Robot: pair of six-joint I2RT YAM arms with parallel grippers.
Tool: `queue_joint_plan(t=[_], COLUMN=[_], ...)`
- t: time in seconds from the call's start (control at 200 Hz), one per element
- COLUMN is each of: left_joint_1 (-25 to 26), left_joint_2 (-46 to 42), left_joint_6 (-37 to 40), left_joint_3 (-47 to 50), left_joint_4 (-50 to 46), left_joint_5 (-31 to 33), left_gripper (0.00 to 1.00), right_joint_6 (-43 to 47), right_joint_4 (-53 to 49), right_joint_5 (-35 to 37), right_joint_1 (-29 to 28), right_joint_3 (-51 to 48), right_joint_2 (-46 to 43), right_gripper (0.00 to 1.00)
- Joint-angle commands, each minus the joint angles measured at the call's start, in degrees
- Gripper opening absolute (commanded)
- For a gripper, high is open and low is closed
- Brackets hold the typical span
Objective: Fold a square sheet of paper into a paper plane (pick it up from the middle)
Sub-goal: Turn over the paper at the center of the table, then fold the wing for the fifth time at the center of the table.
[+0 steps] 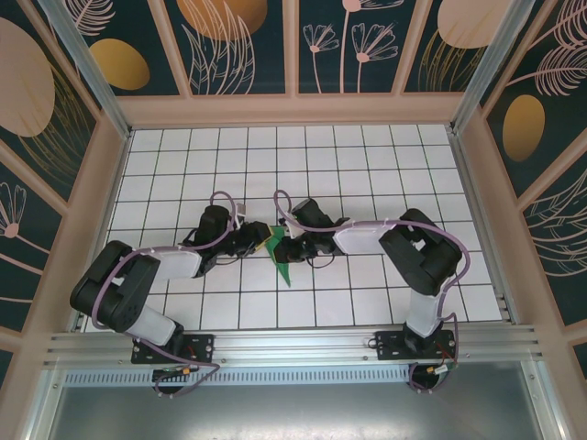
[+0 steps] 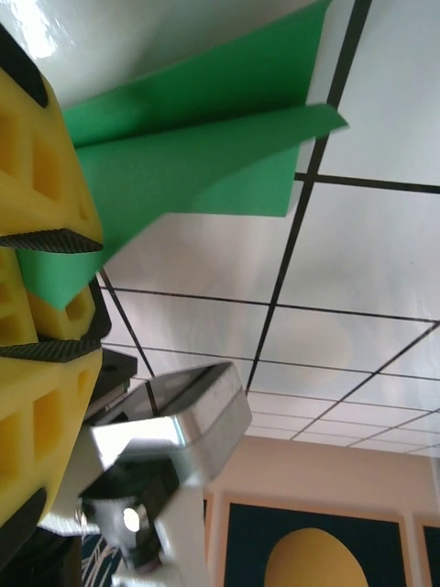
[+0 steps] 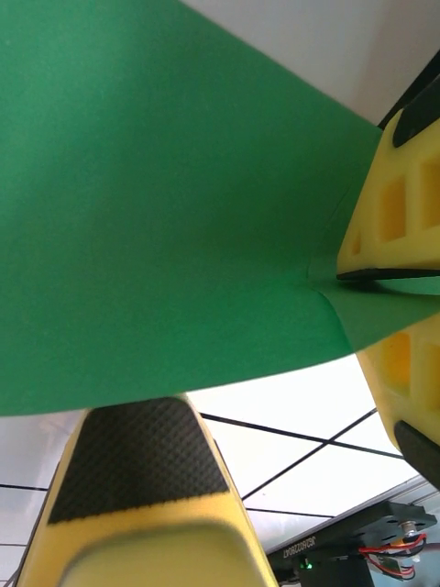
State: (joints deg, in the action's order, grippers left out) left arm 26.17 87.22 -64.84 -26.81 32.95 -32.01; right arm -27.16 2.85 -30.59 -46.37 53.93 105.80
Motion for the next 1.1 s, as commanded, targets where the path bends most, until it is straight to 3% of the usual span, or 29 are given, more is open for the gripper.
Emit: queue_joint_plan(t=[0.0,0.44,1.096], left_joint_1=[0.1,0.1,0.1], left_joint_2=[1.3,7.9,9.0], left_joint_6=[-2.8,-4.3,-1.1], left_joint_3=[0.1,0.9,0.7], left_joint_4=[5.8,12.2,8.4], left_joint_5=[-0.7,-0.5,3.7], left_gripper=[0.35,0.33,0.3], right_joint_6=[1.3,0.7,3.8], right_joint_4=[0.7,1.6,-4.2], right_joint_5=[-1.8,-2.4,5.8], right_joint_1=[0.4,0.5,-2.6], right_joint_3=[1.5,1.8,-1.7], right_joint_2=[1.7,2.6,-5.5], right_gripper=[0.17,0.19,0.29])
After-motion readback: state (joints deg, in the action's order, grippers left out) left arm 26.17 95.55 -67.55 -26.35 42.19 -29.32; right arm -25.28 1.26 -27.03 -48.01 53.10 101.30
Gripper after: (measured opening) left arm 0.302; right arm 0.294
